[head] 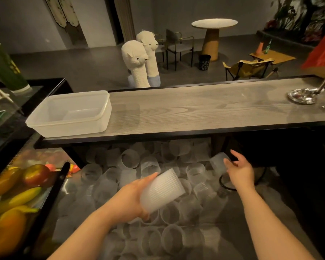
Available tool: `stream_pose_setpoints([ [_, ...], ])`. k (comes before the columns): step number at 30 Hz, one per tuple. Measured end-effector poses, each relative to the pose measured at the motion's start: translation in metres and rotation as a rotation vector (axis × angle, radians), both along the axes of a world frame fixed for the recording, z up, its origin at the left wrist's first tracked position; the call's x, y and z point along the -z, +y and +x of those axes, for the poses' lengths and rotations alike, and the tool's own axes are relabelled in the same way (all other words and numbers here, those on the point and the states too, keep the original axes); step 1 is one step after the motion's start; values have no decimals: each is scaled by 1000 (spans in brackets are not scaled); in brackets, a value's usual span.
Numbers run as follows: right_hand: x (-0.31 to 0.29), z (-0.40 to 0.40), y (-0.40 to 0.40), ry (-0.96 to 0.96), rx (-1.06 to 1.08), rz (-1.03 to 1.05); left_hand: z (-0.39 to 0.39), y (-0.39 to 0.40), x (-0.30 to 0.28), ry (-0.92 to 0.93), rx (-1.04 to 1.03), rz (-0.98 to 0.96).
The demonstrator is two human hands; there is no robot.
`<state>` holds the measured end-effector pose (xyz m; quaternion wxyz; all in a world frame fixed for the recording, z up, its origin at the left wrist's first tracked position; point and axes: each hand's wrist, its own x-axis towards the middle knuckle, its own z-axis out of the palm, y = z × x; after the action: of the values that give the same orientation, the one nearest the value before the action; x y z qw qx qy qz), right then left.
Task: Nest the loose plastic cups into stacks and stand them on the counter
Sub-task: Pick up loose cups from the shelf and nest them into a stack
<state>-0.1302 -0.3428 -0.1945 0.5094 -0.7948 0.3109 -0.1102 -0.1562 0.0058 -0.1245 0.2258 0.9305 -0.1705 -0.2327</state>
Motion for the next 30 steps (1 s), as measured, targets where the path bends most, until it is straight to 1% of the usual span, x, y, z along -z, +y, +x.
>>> stream_pose_setpoints([
  [2,-19,-21,21,-237,26,179,0,-2,2,5,-7,-13],
  [3,-30,-31,33,-311,-9,271,-1,-4,2,7,-5,-17],
  [5,-45,-47,57,-363,-123,432,-2,-10,4,20,-5,-35],
  [6,-49,-51,67,-355,-186,467,-3,-12,5,23,-7,-53],
  [7,-52,-55,75,-334,-245,460,-3,-14,6,20,-8,-71],
  [10,-55,-63,86,-281,-343,355,-5,-15,6,12,-41,-115],
  [13,-55,-69,92,-209,-449,279,-5,-13,4,22,-57,-119],
  [16,-58,-73,97,-65,-651,320,-6,-12,4,20,-71,-103],
  [17,-57,-72,96,-46,-673,353,-6,-11,4,20,-80,-96],
  [18,-50,-70,93,-56,-633,371,-7,-11,3,20,-89,-91],
  [19,-39,-66,87,-76,-515,374,-7,-10,3,20,-100,-91],
  [20,-25,-60,80,-67,-332,358,-8,-9,3,22,-115,-93],
  [21,-9,-55,72,-20,-118,357,-9,-8,3,24,-129,-93],
  [22,5,-51,67,67,75,401,-11,-6,4,26,-138,-87],
  [23,17,-49,64,160,192,478,-13,-4,4,30,-141,-78],
  [24,27,-48,65,230,238,569,-14,-2,5,34,-142,-70],
  [25,36,-46,65,245,261,682,-16,0,5,36,-142,-64],
  [27,46,-42,67,158,316,936,-19,3,5,32,-142,-61],
  [28,50,-41,67,117,338,999,-20,4,4,32,-142,-60],
  [30,56,-41,64,85,374,1023,-21,6,3,27,-138,-52],
])
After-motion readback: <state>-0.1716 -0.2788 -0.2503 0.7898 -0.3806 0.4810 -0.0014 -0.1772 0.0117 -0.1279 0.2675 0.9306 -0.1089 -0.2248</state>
